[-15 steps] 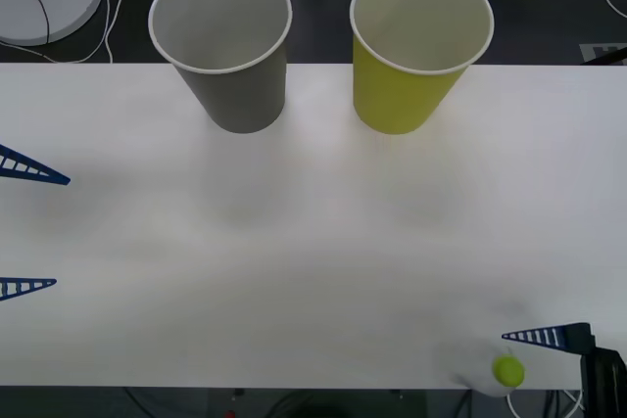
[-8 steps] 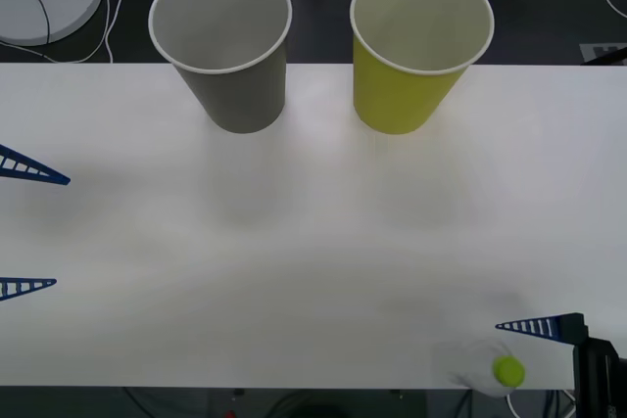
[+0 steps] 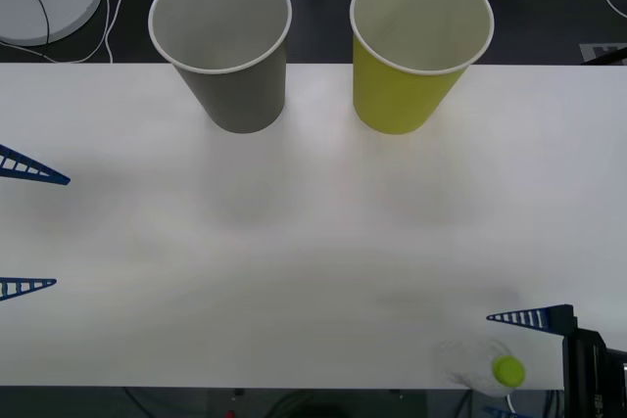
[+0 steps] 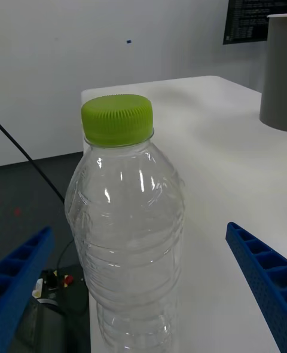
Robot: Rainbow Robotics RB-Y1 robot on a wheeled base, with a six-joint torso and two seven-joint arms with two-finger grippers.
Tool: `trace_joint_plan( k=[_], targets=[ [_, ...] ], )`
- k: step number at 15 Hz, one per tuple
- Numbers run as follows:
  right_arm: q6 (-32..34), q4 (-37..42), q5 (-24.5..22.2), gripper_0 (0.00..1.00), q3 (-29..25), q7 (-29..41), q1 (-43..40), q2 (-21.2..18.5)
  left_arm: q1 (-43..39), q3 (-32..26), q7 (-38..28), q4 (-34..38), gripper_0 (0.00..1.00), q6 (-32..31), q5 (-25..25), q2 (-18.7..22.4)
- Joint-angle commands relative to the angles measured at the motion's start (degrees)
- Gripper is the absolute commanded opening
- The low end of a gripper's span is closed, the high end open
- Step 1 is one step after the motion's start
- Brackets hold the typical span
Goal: Put the can into the green bin and the plastic bottle into the gray bin
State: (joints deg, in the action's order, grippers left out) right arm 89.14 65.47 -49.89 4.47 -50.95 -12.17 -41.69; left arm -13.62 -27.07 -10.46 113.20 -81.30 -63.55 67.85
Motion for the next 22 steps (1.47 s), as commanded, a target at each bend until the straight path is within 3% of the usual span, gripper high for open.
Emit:
trace_joint_plan(
  k=[1, 18, 19, 20, 21, 22],
  targets=[
    [-0.1, 0.0, 0.0, 1.00, 1.2, 0.1, 0.6, -0.1, 0.0, 0.0, 0.0, 0.0, 1.00, 0.0, 0.0, 0.0],
    [-1.1, 0.0, -0.5, 1.00, 3.6, 0.4, 2.2, 1.6, 0.0, 0.0, 0.0, 0.0, 1.00, 0.0, 0.0, 0.0],
    [-1.1, 0.0, -0.5, 0.87, 3.6, 0.6, 2.2, 1.6, 0.0, 0.0, 0.0, 0.0, 1.00, 0.0, 0.0, 0.0],
    [-1.0, 0.0, -0.5, 0.17, 3.8, 0.8, 2.3, 1.6, 0.0, 0.0, 0.0, 0.0, 1.00, 0.0, 0.0, 0.0],
    [-1.1, 0.0, -0.5, 0.00, 3.9, 1.2, 2.5, 1.7, 0.0, 0.0, 0.0, 0.0, 1.00, 0.0, 0.0, 0.0],
    [-1.1, 0.0, -0.5, 0.00, 4.1, 1.4, 2.7, 1.8, 0.0, 0.0, 0.0, 0.0, 1.00, 0.0, 0.0, 0.0]
  ],
)
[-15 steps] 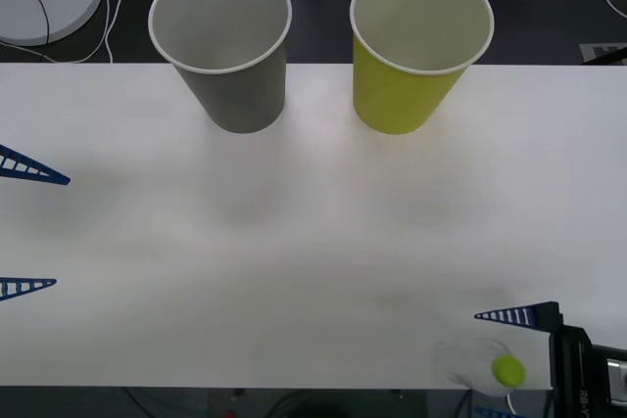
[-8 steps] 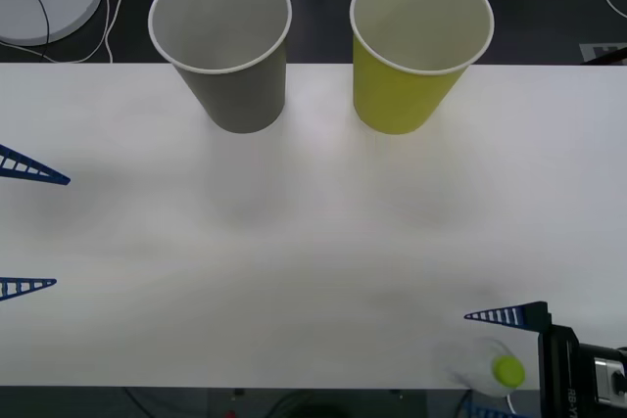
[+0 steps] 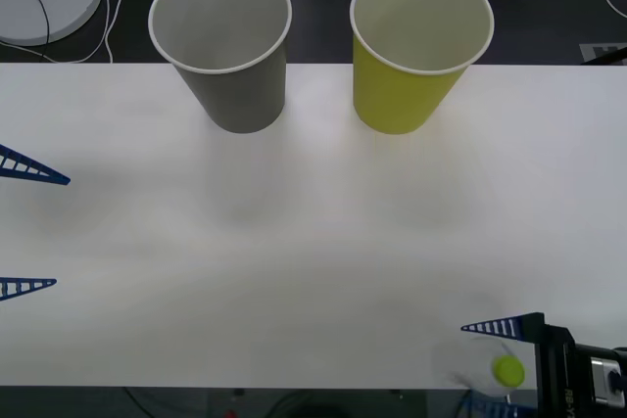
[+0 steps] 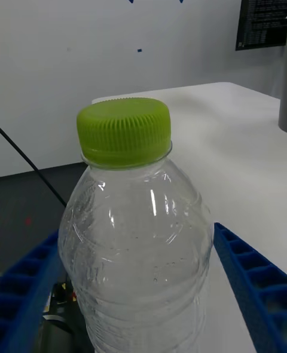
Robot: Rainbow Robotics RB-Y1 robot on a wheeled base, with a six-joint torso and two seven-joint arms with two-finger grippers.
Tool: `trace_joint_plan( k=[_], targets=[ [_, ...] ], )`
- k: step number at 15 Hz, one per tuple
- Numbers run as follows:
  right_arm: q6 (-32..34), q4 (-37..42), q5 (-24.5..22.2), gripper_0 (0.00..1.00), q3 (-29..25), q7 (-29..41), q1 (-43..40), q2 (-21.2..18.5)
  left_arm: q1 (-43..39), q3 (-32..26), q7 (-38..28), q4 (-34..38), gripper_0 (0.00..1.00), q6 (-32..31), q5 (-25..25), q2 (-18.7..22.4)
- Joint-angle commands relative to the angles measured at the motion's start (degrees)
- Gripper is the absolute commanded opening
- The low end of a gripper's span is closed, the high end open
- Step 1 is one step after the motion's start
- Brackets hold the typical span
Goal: Put the can into the green bin and the plastic bottle into the gray bin
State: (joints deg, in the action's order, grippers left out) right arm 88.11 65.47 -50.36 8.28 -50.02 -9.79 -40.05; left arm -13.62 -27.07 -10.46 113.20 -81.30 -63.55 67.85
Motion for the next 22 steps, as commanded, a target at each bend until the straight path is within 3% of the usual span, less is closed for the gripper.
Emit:
trace_joint_plan(
  k=[1, 10, 16, 22],
  targets=[
    [0.0, 0.0, 0.0, 0.00, 0.2, 0.5, 0.4, 0.1, 0.0, 0.0, 0.0, 0.0, 1.00, 0.0, 0.0, 0.0],
    [0.2, 0.4, 0.1, 0.00, 0.2, 1.4, 0.7, 0.1, 0.0, 0.0, 0.0, 0.0, 1.00, 0.0, 0.0, 0.0],
    [0.5, 2.6, 3.6, 0.00, 0.1, 5.0, 0.6, -3.2, 0.0, 0.0, 0.0, 0.0, 1.00, 0.0, 0.0, 0.0],
    [-1.2, 10.5, 3.7, 0.00, -6.7, 14.0, -3.0, -5.7, 0.0, 0.0, 0.0, 0.0, 1.00, 0.0, 0.0, 0.0]
  ],
)
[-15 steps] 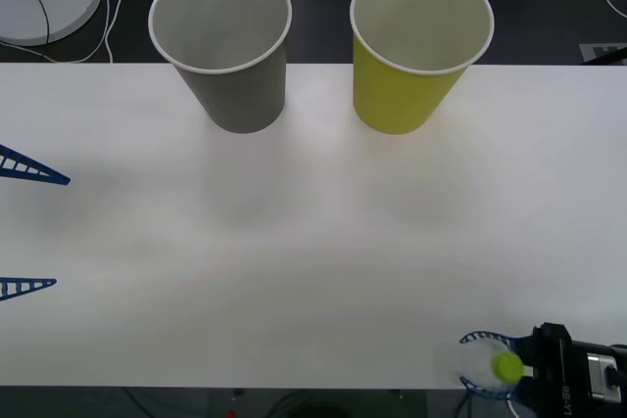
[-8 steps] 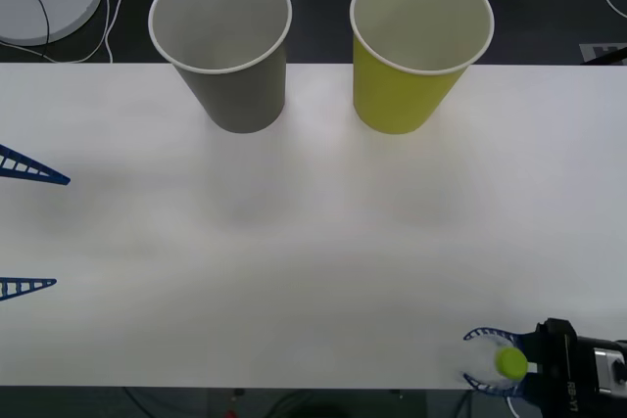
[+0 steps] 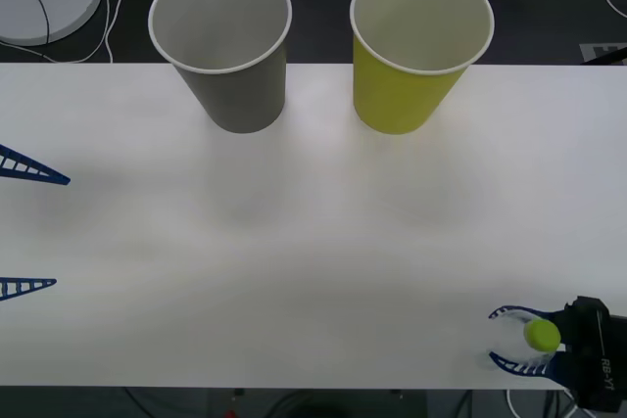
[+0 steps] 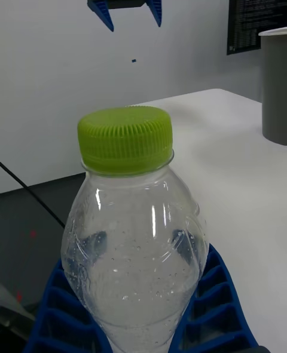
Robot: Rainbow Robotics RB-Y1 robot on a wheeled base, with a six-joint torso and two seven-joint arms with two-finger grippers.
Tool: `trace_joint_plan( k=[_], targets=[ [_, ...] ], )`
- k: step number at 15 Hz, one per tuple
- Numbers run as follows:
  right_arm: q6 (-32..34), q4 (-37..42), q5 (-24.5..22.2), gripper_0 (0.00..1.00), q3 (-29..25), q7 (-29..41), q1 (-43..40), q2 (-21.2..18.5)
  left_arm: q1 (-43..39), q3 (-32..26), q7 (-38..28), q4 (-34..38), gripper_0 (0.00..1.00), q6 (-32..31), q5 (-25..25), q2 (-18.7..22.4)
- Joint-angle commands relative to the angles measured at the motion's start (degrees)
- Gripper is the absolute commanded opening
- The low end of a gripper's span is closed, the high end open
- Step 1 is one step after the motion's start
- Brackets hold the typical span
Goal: Put the can into the green bin and the plastic bottle into the gray bin
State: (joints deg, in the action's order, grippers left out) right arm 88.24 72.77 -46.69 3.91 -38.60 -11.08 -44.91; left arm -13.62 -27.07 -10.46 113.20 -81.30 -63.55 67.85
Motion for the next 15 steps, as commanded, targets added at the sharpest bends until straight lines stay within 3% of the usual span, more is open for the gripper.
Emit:
trace_joint_plan(
  k=[1, 5, 15],
  targets=[
    [-3.0, 6.0, 0.0, 0.00, -3.9, 4.3, -3.3, -1.3, 0.0, 0.0, 0.0, 0.0, 1.00, 0.0, 0.0, 0.0],
    [-9.1, 15.6, 1.5, 0.00, -8.6, 11.9, -7.6, -3.5, 0.0, 0.0, 0.0, 0.0, 1.00, 0.0, 0.0, 0.0],
    [-12.4, 27.2, 1.7, 0.00, -19.1, 29.2, -9.0, -5.7, 0.0, 0.0, 0.0, 0.0, 1.00, 0.0, 0.0, 0.0]
  ],
)
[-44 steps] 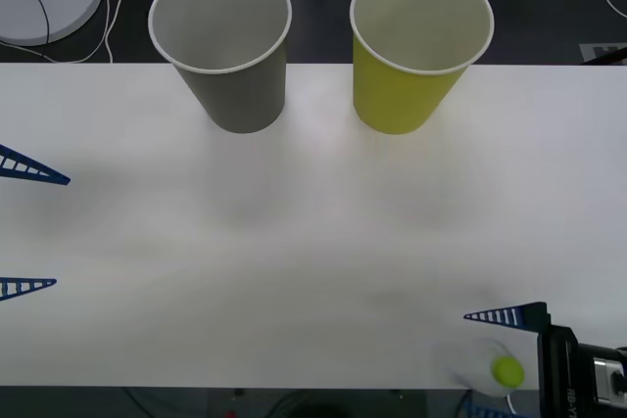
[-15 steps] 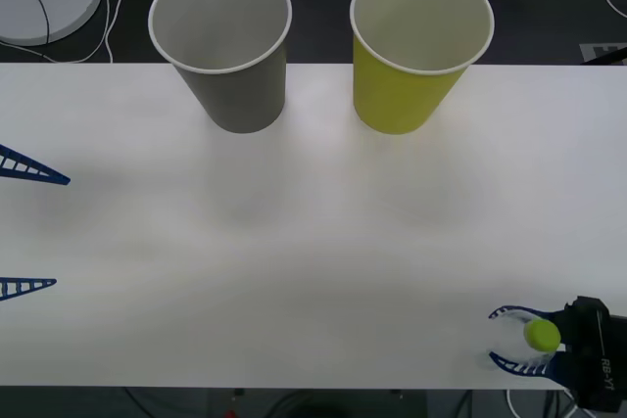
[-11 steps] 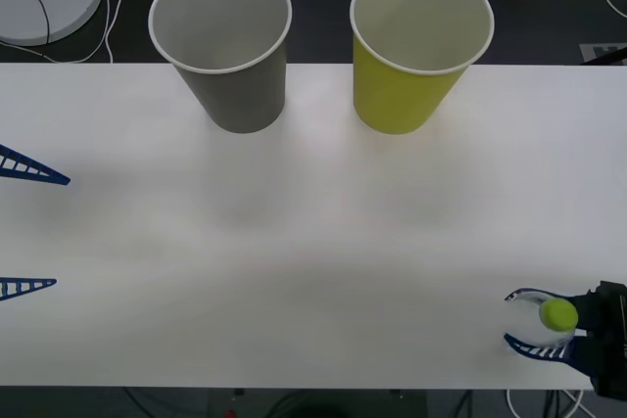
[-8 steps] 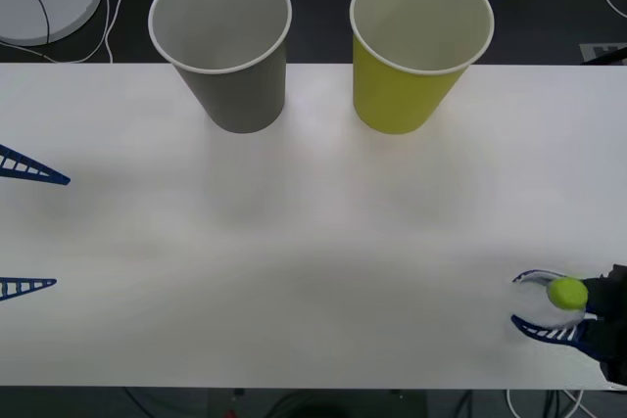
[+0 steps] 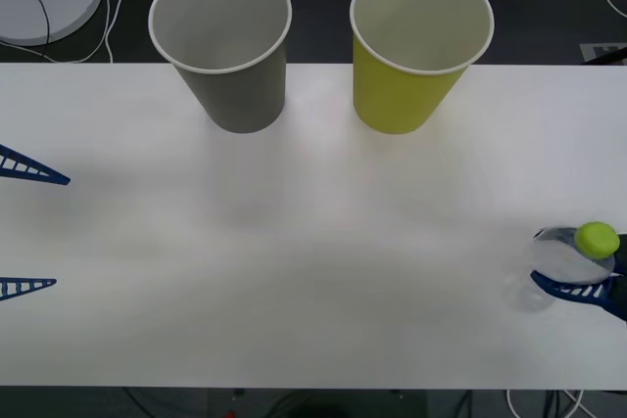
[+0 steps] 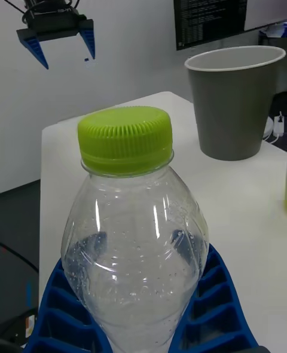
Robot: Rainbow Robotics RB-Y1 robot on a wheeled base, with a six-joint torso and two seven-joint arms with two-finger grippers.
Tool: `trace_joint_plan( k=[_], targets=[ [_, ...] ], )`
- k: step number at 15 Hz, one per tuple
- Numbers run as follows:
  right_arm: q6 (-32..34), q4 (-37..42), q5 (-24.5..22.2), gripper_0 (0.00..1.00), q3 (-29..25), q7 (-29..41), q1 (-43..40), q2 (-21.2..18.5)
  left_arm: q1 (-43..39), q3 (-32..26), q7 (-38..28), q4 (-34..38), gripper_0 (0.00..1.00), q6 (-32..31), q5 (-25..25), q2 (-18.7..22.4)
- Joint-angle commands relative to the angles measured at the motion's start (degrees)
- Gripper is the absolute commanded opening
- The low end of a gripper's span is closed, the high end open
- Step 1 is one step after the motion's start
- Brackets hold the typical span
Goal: Put the can into the green bin and the plastic bottle into the gray bin
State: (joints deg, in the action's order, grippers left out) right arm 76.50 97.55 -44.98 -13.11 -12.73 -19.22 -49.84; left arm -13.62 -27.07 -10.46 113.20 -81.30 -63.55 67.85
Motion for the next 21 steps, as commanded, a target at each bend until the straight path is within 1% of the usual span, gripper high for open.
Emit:
trace_joint_plan(
  k=[1, 3, 7, 9, 11, 13, 17, 19, 21],
  targets=[
    [-1.2, 3.8, 0.0, 0.00, -3.4, 5.4, -1.4, -1.3, 0.0, 0.0, 0.0, 0.0, 1.00, 0.0, 0.0, 0.0],
    [-2.8, 6.7, 0.0, 0.00, -5.4, 8.8, -2.7, -2.5, 0.0, 0.0, 0.0, 0.0, 1.00, 0.0, 0.0, 0.0],
    [-13.4, 16.4, -0.7, 0.00, -8.0, 15.6, -6.9, -6.3, 0.0, 0.0, 0.0, 0.0, 1.00, 0.0, 0.0, 0.0],
    [-17.2, 21.5, -3.3, 0.00, -10.7, 22.5, -7.8, -7.9, 0.0, 0.0, 0.0, 0.0, 1.00, 0.0, 0.0, 0.0],
    [-17.8, 25.0, -6.5, 0.00, -13.3, 29.9, -7.6, -9.0, 0.0, 0.0, 0.0, 0.0, 1.00, 0.0, 0.0, 0.0],
    [-18.0, 27.7, -9.4, 0.00, -15.1, 37.6, -5.9, -10.4, 0.0, 0.0, 0.0, 0.0, 1.00, 0.0, 0.0, 0.0],
    [-17.9, 30.3, -14.5, 0.00, -15.4, 51.1, 0.6, -14.0, 0.0, 0.0, 0.0, 0.0, 1.00, 0.0, 0.0, 0.0],
    [-17.9, 30.8, -16.0, 0.00, -14.2, 58.1, 5.1, -16.6, 0.0, 0.0, 0.0, 0.0, 1.00, 0.0, 0.0, 0.0],
    [-17.9, 30.5, -18.2, 0.00, -11.8, 63.9, 10.5, -18.6, 0.0, 0.0, 0.0, 0.0, 1.00, 0.0, 0.0, 0.0]
  ],
)
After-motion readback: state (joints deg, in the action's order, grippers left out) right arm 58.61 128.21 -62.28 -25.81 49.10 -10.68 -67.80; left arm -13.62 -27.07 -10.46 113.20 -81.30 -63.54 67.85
